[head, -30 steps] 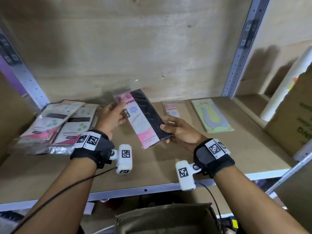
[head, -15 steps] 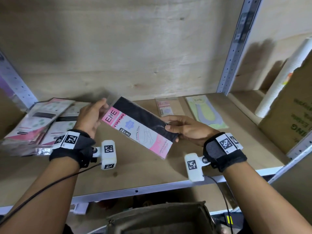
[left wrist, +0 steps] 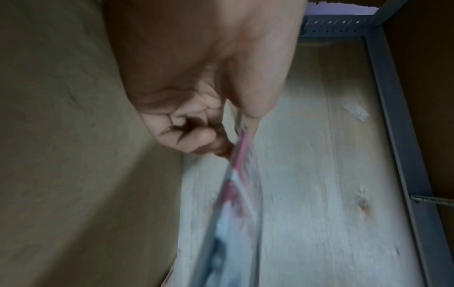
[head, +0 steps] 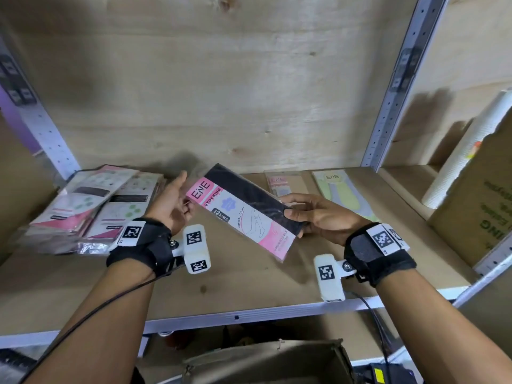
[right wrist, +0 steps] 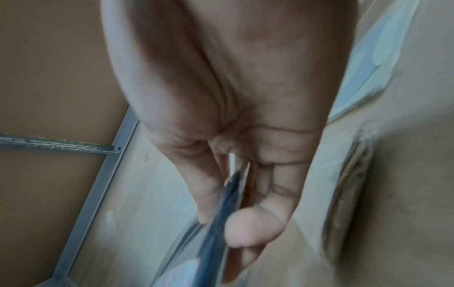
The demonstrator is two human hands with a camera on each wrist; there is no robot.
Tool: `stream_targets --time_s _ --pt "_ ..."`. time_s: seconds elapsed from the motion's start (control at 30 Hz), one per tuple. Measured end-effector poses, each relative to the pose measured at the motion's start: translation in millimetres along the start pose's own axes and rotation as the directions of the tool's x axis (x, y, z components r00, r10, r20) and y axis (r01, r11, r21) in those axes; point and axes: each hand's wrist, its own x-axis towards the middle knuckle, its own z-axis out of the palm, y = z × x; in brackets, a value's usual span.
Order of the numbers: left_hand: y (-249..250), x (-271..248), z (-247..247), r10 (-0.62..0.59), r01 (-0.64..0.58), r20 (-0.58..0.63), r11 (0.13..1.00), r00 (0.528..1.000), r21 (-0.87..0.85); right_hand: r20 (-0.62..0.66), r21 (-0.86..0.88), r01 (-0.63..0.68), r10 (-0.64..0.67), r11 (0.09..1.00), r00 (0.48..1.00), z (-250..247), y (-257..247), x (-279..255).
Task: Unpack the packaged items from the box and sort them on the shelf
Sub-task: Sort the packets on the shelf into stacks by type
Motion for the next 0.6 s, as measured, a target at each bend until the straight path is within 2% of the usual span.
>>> stream_targets --time_s 0.1,0.2,0.3,0.4,0.53,0.6 --pt "-2 1 -1 0.011 -0.011 -0.002 1.0 1.0 -0.011 -0.053 0.065 -0.002 0.005 0.998 0.999 6 -5 10" --pt "-10 -4 2 0.028 -0.034 0.047 0.991 0.999 0.132 -0.111 0.117 -0.018 0.031 0.993 0.993 22 -12 24" --pt "-17 -12 8 0.005 -0.051 0.133 0.936 0.991 0.348 -0.186 0.152 0.002 0.027 0.988 0.982 45 -13 39" --pt "-24 -16 10 -0.025 -0.055 0.16 0.878 0.987 0.475 -0.276 0.133 -0.028 0.064 0.991 0.959 63 -8 54" --pt "-34 -7 6 -0.011 -0.055 0.12 0.843 0.993 0.534 -0.302 0.042 -0.098 0.106 0.994 0.947 75 -4 66" --pt "-37 -2 4 -0.005 -0.068 0.123 0.811 0.992 0.581 -0.313 -0.029 -0.18 0.162 0.983 0.936 76 -6 68"
